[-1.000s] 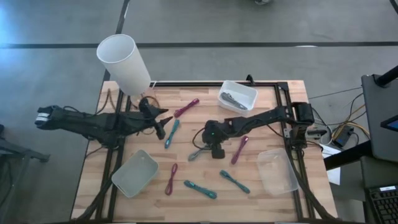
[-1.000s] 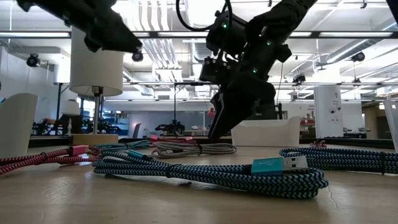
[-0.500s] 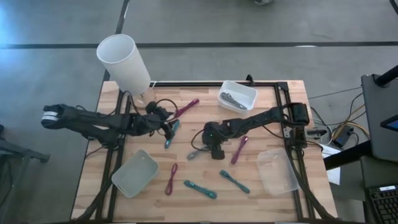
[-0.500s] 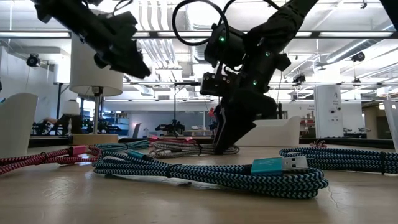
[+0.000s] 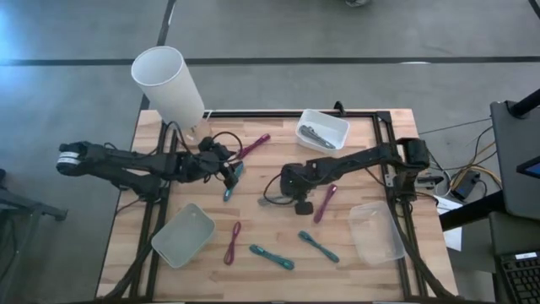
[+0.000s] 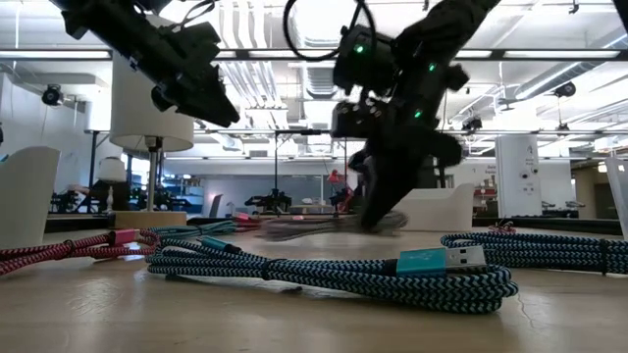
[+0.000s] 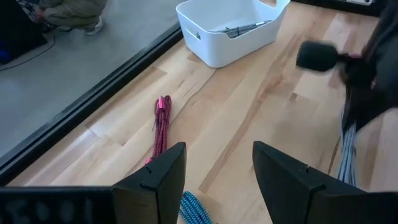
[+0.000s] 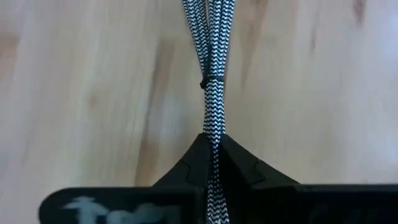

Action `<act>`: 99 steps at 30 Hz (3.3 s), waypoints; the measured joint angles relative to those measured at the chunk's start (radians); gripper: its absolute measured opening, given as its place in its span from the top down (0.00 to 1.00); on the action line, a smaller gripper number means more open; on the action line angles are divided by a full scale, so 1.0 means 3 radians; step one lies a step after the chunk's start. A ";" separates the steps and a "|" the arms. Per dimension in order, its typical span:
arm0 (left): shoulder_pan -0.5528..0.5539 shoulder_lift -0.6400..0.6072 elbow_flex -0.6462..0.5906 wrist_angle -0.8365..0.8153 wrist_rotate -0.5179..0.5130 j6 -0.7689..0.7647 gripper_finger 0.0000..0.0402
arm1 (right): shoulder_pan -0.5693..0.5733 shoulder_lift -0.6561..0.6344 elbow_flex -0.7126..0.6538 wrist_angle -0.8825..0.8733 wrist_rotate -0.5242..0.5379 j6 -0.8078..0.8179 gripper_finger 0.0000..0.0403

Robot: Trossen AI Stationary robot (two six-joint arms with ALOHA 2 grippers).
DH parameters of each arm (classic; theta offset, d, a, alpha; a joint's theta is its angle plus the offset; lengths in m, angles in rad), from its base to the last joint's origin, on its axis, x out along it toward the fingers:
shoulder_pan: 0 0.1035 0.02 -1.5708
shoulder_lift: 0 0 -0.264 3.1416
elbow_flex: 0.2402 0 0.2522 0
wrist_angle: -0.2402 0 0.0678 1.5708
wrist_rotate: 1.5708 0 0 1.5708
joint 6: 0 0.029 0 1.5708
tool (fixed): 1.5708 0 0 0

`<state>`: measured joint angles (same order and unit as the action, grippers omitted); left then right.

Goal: Pick & Place USB Port
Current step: Put the white patterned charger cable into the white bin, then put the top red patterned charger cable into the gray bin

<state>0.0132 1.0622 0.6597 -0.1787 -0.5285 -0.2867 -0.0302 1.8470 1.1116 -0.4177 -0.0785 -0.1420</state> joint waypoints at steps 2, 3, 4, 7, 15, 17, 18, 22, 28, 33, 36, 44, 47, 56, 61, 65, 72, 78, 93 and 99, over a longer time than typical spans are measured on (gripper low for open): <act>0.0000 0.0000 -0.0001 0.0004 0.0000 0.0000 0.52 | -0.0020 -0.0105 0.0029 -0.0239 0.0120 0.0033 0.96; 0.0000 0.0000 -0.0001 0.0002 0.0000 0.0000 0.52 | -0.0028 -0.0155 0.0031 -0.0340 0.0233 0.0060 0.96; 0.0000 0.0002 -0.0001 0.0006 0.0000 0.0000 0.52 | -0.0043 -0.0210 0.0030 -0.0438 0.0358 0.0096 0.96; 0.0000 0.0005 -0.0002 0.0009 0.0000 -0.0001 0.52 | -0.0108 -0.0389 0.0027 -0.0645 0.0698 0.0158 0.96; 0.0000 0.0005 -0.0005 0.0009 0.0000 -0.0001 0.52 | -0.0458 -0.0919 0.0009 -0.0744 0.1201 0.0213 0.96; 0.0000 0.0005 -0.0007 0.0008 0.0000 -0.0001 0.52 | -0.0594 -0.1029 -0.0020 -0.0748 0.1233 0.0221 0.96; 0.0000 0.0005 -0.0010 0.0009 0.0000 -0.0001 0.52 | -0.0665 -0.1075 -0.0038 -0.0757 0.1233 0.0255 0.96; 0.0000 0.0005 -0.0018 0.0008 0.0000 -0.0001 0.52 | -0.0979 -0.1194 -0.0146 -0.0757 0.1234 0.0407 0.96; 0.0000 0.0005 -0.0023 0.0009 0.0000 0.0003 0.52 | -0.1416 -0.1201 -0.0327 -0.0746 0.1234 0.0669 0.96; 0.0000 0.0006 -0.0024 0.0008 0.0000 0.0007 0.52 | -0.1644 -0.1198 -0.0492 -0.0741 0.1234 0.0832 0.96; 0.0000 0.0006 -0.0024 0.0009 0.0000 0.0010 0.52 | -0.1708 -0.1198 -0.0543 -0.0686 0.1234 0.0767 0.96; 0.0000 0.0005 -0.0024 0.0009 -0.0013 0.0010 0.52 | -0.1864 -0.1191 -0.0717 -0.0197 0.1231 0.0553 0.96; 0.0000 0.0005 -0.0024 0.0009 -0.0014 0.0010 0.52 | -0.1899 -0.1191 -0.0787 -0.0102 0.1230 0.0550 0.95; 0.0000 0.0006 -0.0024 0.0009 -0.0018 0.0010 0.52 | -0.1910 -0.1191 -0.0989 -0.0042 0.1210 0.0637 0.91; 0.0000 0.0006 -0.0024 0.0010 -0.0019 0.0010 0.52 | -0.1910 -0.1191 -0.1026 -0.0037 0.1220 0.0700 0.91; 0.0000 0.0006 -0.0024 0.0010 -0.0022 0.0010 0.52 | -0.1909 -0.1189 -0.1027 -0.0034 0.1220 0.0648 0.91; 0.0000 0.0006 -0.0024 0.0012 -0.0024 0.0009 0.52 | -0.1909 -0.1189 -0.1027 -0.0032 0.1171 0.0635 0.91; 0.0000 0.0006 -0.0024 0.0013 -0.0024 0.0009 0.52 | -0.1906 -0.1189 -0.0999 -0.0025 0.1107 0.0596 0.85; 0.0000 0.0006 -0.0024 0.0017 -0.0024 0.0009 0.52 | -0.1798 -0.1211 -0.0918 0.0015 0.1108 0.0625 0.60; 0.0000 0.0006 -0.0024 0.0024 -0.0025 0.0009 0.52 | -0.1587 -0.1289 -0.0647 0.0016 0.1108 0.0600 0.58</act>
<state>0.0132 1.0640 0.6524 -0.1717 -0.5360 -0.2839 -0.5065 1.4605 0.9174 -0.4130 0.2539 0.0382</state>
